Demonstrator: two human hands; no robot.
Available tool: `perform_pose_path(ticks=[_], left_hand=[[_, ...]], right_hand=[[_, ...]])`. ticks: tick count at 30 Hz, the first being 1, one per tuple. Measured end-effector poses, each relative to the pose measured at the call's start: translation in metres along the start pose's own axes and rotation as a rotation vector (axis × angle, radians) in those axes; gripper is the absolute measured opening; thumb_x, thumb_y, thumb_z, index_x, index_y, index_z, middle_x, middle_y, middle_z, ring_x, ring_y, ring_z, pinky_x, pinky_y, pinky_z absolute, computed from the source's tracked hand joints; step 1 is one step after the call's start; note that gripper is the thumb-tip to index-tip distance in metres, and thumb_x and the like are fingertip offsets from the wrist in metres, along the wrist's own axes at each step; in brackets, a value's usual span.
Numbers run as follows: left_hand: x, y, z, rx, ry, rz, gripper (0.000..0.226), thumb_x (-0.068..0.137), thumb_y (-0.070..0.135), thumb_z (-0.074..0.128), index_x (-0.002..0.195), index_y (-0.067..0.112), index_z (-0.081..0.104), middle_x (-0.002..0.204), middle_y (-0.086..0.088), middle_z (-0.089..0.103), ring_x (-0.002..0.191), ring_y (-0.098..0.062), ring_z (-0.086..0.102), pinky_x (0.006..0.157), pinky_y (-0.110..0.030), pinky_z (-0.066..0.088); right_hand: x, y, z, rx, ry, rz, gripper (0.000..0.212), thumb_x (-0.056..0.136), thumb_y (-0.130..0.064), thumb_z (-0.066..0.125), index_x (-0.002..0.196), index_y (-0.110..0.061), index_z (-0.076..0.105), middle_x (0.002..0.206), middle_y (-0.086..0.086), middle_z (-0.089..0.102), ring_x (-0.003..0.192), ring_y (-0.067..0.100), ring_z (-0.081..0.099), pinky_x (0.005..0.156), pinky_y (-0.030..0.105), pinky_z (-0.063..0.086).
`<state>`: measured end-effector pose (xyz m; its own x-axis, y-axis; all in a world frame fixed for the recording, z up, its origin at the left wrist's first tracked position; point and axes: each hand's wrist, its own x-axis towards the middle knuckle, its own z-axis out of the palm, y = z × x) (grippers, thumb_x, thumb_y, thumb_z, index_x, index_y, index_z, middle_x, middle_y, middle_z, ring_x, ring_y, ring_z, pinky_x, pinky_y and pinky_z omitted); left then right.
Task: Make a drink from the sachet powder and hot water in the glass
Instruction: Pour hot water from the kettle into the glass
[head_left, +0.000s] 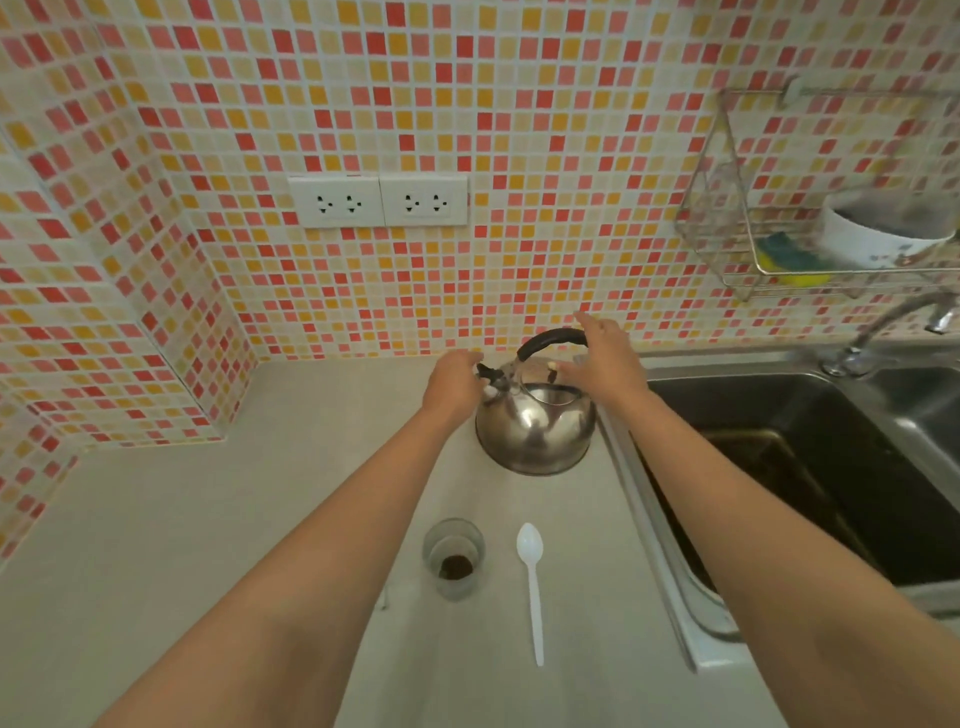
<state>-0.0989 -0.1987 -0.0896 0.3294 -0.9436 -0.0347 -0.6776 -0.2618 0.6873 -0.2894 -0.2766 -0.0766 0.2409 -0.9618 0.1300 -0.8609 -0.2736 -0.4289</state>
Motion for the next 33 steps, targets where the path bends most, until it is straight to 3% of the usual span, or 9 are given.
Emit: perform_pose_path(ticks=[4, 8, 11, 14, 18, 21, 25, 30, 33], left_hand=[[0.015, 0.004, 0.008, 0.128, -0.028, -0.005, 0.045, 0.094, 0.005, 0.054, 0.139, 0.006, 0.049, 0.145, -0.014, 0.047, 0.133, -0.032, 0.046, 0.111, -0.035, 0.035], [0.02, 0.007, 0.008, 0.176, -0.03, -0.03, 0.026, 0.089, 0.003, 0.058, 0.112, 0.004, 0.07, 0.114, -0.018, 0.067, 0.102, -0.033, 0.064, 0.089, -0.033, 0.05], [0.021, 0.012, 0.006, 0.193, -0.049, -0.05, 0.018, 0.089, 0.005, 0.058, 0.099, 0.004, 0.074, 0.098, -0.017, 0.071, 0.088, -0.031, 0.067, 0.075, -0.03, 0.05], [0.019, 0.016, 0.002, 0.215, -0.071, -0.063, 0.02, 0.09, 0.007, 0.059, 0.103, 0.004, 0.073, 0.091, -0.013, 0.068, 0.08, -0.026, 0.063, 0.071, -0.028, 0.046], [0.01, 0.018, -0.004, 0.233, -0.1, -0.042, 0.024, 0.091, 0.007, 0.058, 0.112, 0.003, 0.07, 0.093, -0.011, 0.065, 0.083, -0.024, 0.059, 0.076, -0.027, 0.045], [-0.001, 0.021, -0.013, 0.241, -0.11, 0.005, 0.025, 0.092, 0.007, 0.058, 0.114, 0.003, 0.069, 0.105, -0.017, 0.068, 0.095, -0.03, 0.064, 0.079, -0.028, 0.046], [-0.02, 0.027, -0.031, 0.245, -0.088, 0.087, 0.023, 0.091, 0.008, 0.059, 0.11, 0.003, 0.071, 0.103, -0.017, 0.067, 0.095, -0.033, 0.065, 0.078, -0.031, 0.049], [-0.051, 0.033, -0.052, 0.239, -0.112, 0.173, 0.023, 0.089, 0.008, 0.061, 0.108, 0.004, 0.072, 0.101, -0.015, 0.07, 0.092, -0.031, 0.066, 0.082, -0.034, 0.054], [-0.073, 0.035, -0.061, 0.255, -0.13, 0.218, 0.024, 0.089, 0.009, 0.062, 0.11, 0.004, 0.072, 0.102, -0.016, 0.069, 0.093, -0.031, 0.066, 0.083, -0.035, 0.053]], right_hand=[[0.031, 0.004, 0.006, -0.047, -0.151, -0.104, 0.06, 0.084, -0.039, 0.066, 0.138, -0.029, 0.041, 0.136, 0.008, 0.051, 0.125, 0.03, 0.046, 0.103, 0.046, 0.041], [0.049, 0.008, 0.002, 0.135, -0.22, -0.15, 0.038, 0.085, -0.022, 0.069, 0.122, -0.02, 0.062, 0.116, 0.008, 0.064, 0.109, 0.028, 0.057, 0.097, 0.041, 0.046], [0.052, 0.011, -0.005, 0.358, -0.283, -0.111, 0.037, 0.081, -0.007, 0.072, 0.117, -0.011, 0.067, 0.112, 0.009, 0.067, 0.106, 0.025, 0.059, 0.09, 0.029, 0.041], [0.049, 0.012, -0.009, 0.42, -0.318, -0.14, 0.038, 0.079, -0.004, 0.073, 0.117, -0.008, 0.067, 0.109, 0.008, 0.069, 0.103, 0.022, 0.061, 0.091, 0.029, 0.044], [0.039, 0.012, -0.011, 0.447, -0.31, -0.166, 0.036, 0.078, -0.007, 0.074, 0.114, -0.009, 0.069, 0.108, 0.007, 0.071, 0.1, 0.02, 0.063, 0.096, 0.033, 0.048], [0.029, 0.009, -0.02, 0.461, -0.293, -0.186, 0.032, 0.077, -0.009, 0.076, 0.108, -0.014, 0.071, 0.098, -0.001, 0.072, 0.089, 0.01, 0.065, 0.086, 0.023, 0.049], [0.016, -0.004, -0.044, 0.444, -0.262, -0.253, 0.028, 0.077, -0.011, 0.076, 0.103, -0.021, 0.073, 0.086, -0.017, 0.069, 0.079, -0.006, 0.062, 0.071, 0.011, 0.045], [-0.016, -0.025, -0.078, 0.386, -0.26, -0.322, 0.029, 0.074, -0.018, 0.079, 0.083, -0.045, 0.071, 0.085, -0.017, 0.073, 0.077, -0.003, 0.066, 0.072, 0.016, 0.05], [-0.039, -0.034, -0.092, 0.365, -0.257, -0.357, 0.03, 0.074, -0.018, 0.079, 0.085, -0.045, 0.071, 0.083, -0.018, 0.073, 0.076, -0.002, 0.066, 0.073, 0.019, 0.05]])
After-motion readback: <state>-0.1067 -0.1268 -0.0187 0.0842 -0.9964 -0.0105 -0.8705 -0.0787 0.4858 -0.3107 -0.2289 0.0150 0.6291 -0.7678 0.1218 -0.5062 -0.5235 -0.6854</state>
